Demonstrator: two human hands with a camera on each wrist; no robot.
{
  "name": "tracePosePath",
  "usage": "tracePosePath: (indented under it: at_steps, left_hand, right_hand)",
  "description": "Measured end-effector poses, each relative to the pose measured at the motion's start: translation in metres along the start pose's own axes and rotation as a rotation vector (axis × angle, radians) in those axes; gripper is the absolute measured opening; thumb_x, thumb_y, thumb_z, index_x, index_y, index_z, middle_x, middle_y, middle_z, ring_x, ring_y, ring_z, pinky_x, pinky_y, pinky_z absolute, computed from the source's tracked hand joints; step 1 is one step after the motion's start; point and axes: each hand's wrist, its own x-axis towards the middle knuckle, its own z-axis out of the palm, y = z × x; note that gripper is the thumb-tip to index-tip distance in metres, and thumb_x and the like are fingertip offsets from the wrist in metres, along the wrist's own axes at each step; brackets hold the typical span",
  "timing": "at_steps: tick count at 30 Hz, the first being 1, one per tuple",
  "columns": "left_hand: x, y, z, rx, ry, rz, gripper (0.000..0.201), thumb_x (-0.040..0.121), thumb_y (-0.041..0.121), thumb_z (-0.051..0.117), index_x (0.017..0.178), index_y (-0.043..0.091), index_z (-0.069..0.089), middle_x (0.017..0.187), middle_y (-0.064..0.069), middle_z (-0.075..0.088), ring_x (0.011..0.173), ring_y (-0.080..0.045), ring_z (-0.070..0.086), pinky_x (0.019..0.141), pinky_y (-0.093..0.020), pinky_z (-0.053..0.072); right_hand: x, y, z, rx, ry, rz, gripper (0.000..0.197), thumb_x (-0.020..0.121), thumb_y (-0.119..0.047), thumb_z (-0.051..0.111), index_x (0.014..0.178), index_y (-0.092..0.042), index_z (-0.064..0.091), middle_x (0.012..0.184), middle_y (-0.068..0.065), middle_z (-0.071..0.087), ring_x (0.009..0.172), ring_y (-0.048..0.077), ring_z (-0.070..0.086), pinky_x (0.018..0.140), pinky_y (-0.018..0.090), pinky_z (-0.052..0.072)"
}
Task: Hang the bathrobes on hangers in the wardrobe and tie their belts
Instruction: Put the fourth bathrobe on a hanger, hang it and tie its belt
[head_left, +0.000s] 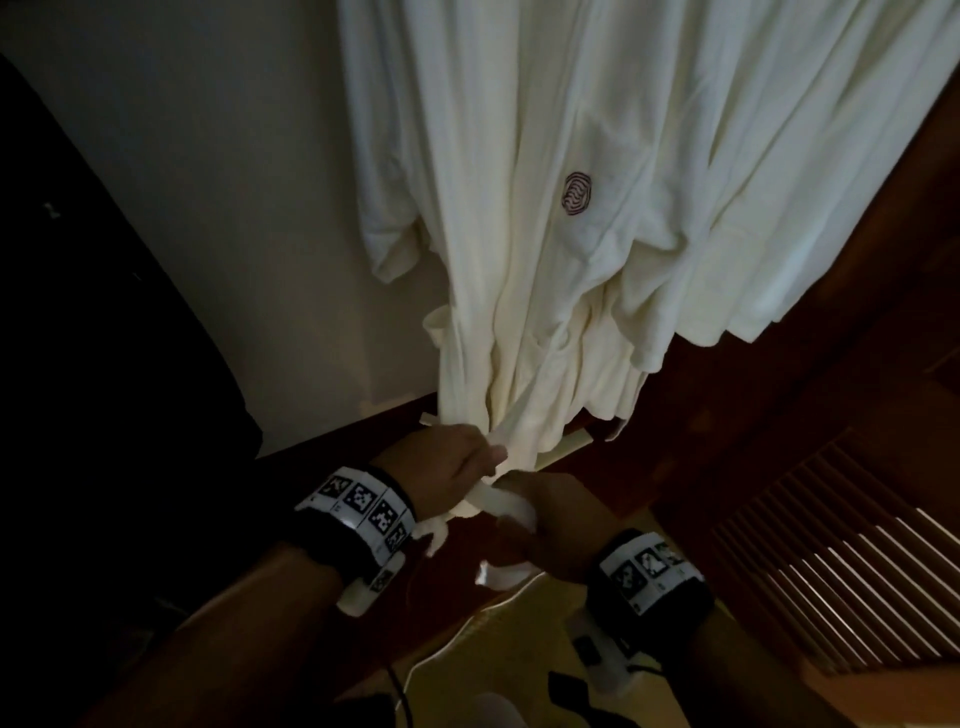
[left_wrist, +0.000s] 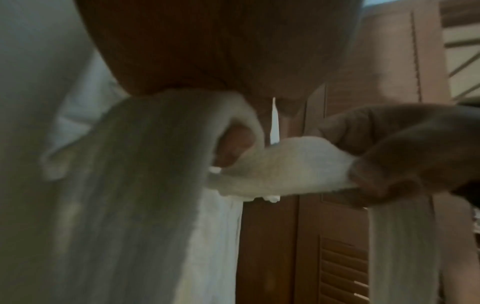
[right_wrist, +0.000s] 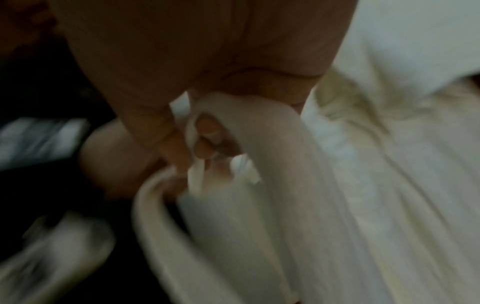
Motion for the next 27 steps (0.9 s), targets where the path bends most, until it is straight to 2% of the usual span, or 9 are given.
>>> tracePosePath:
  at_steps: [3, 6, 8, 13, 15, 18, 20, 23, 27]
  left_hand:
    - [-0.01, -0.019, 0.003, 0.1, -0.136, -0.045, 0.065, 0.073, 0.084, 0.032, 0.083, 0.027, 0.062, 0.091, 0.012, 0.055, 0.084, -0.01, 0.059, 0.08, -0.035, 0.05]
    - [-0.02, -0.032, 0.008, 0.151, -0.207, -0.064, 0.048, 0.084, 0.063, 0.051, 0.092, 0.018, 0.064, 0.095, 0.01, 0.052, 0.088, -0.013, 0.058, 0.08, -0.03, 0.047]
    - [-0.025, -0.039, 0.014, 0.169, -0.172, -0.057, 0.035, 0.092, 0.044, 0.051, 0.096, 0.012, 0.064, 0.1, 0.004, 0.053, 0.09, -0.015, 0.056, 0.079, -0.024, 0.041]
    - [-0.035, -0.037, 0.027, -0.013, 0.05, 0.0, 0.056, 0.089, 0.064, 0.033, 0.088, 0.014, 0.061, 0.088, 0.007, 0.051, 0.083, -0.014, 0.056, 0.076, -0.029, 0.047]
    - [-0.036, -0.029, 0.031, -0.06, 0.107, 0.033, 0.053, 0.091, 0.06, 0.033, 0.084, 0.014, 0.058, 0.086, 0.005, 0.054, 0.081, -0.014, 0.057, 0.075, -0.03, 0.048]
    - [-0.04, -0.014, 0.028, -0.135, 0.133, 0.062, 0.04, 0.093, 0.049, 0.043, 0.084, 0.014, 0.059, 0.086, 0.006, 0.056, 0.082, -0.01, 0.057, 0.076, -0.032, 0.048]
    - [-0.046, -0.008, 0.02, -0.185, 0.138, 0.074, 0.032, 0.092, 0.045, 0.048, 0.079, 0.017, 0.059, 0.081, 0.009, 0.054, 0.076, -0.007, 0.056, 0.071, -0.029, 0.047]
    - [-0.06, -0.001, 0.003, -0.357, 0.211, 0.054, 0.021, 0.09, 0.042, 0.052, 0.072, 0.031, 0.056, 0.074, 0.011, 0.052, 0.069, -0.004, 0.055, 0.067, -0.022, 0.044]
    - [-0.074, 0.0, -0.017, -0.519, 0.349, -0.055, 0.023, 0.09, 0.038, 0.054, 0.067, 0.04, 0.06, 0.068, 0.015, 0.054, 0.065, 0.0, 0.054, 0.066, -0.017, 0.041]
  right_hand:
    - [-0.005, 0.025, -0.023, 0.035, 0.017, 0.157, 0.021, 0.084, -0.046, 0.067, 0.1, -0.034, 0.062, 0.094, -0.013, 0.064, 0.084, -0.001, 0.06, 0.08, 0.028, 0.054]
    - [-0.016, 0.051, -0.049, -0.049, -0.011, 0.296, 0.026, 0.081, -0.048, 0.069, 0.098, -0.028, 0.066, 0.093, -0.009, 0.064, 0.084, 0.004, 0.059, 0.082, 0.031, 0.054]
    - [-0.021, 0.068, -0.07, -0.126, 0.009, 0.417, 0.021, 0.082, -0.044, 0.071, 0.095, -0.028, 0.069, 0.092, -0.01, 0.062, 0.083, 0.003, 0.057, 0.081, 0.029, 0.053]
    - [-0.014, 0.074, -0.112, -0.245, 0.215, 0.634, 0.005, 0.085, -0.031, 0.068, 0.084, -0.027, 0.07, 0.091, -0.001, 0.069, 0.075, 0.013, 0.061, 0.073, 0.035, 0.055]
    - [-0.01, 0.045, -0.116, -0.285, 0.597, 0.49, 0.011, 0.092, -0.021, 0.059, 0.099, -0.016, 0.066, 0.097, 0.008, 0.066, 0.08, 0.026, 0.062, 0.071, 0.035, 0.051]
    - [0.012, -0.029, -0.104, -0.256, 1.119, -0.234, 0.02, 0.089, -0.005, 0.056, 0.106, -0.003, 0.065, 0.102, 0.016, 0.062, 0.091, 0.029, 0.058, 0.079, 0.037, 0.049]
    - [0.05, -0.046, -0.089, -0.207, 0.969, -0.491, 0.022, 0.088, -0.007, 0.054, 0.102, -0.001, 0.069, 0.106, 0.019, 0.061, 0.101, 0.029, 0.056, 0.09, 0.034, 0.046]
    - [0.102, -0.013, -0.056, -0.484, 0.33, -0.3, 0.031, 0.09, -0.026, 0.047, 0.1, -0.008, 0.071, 0.112, 0.018, 0.061, 0.108, 0.036, 0.058, 0.101, 0.049, 0.039]
    - [0.096, 0.023, -0.011, -0.524, -0.32, 0.006, 0.043, 0.101, -0.042, 0.028, 0.106, -0.03, 0.069, 0.138, -0.003, 0.052, 0.14, 0.011, 0.028, 0.115, 0.043, -0.018]
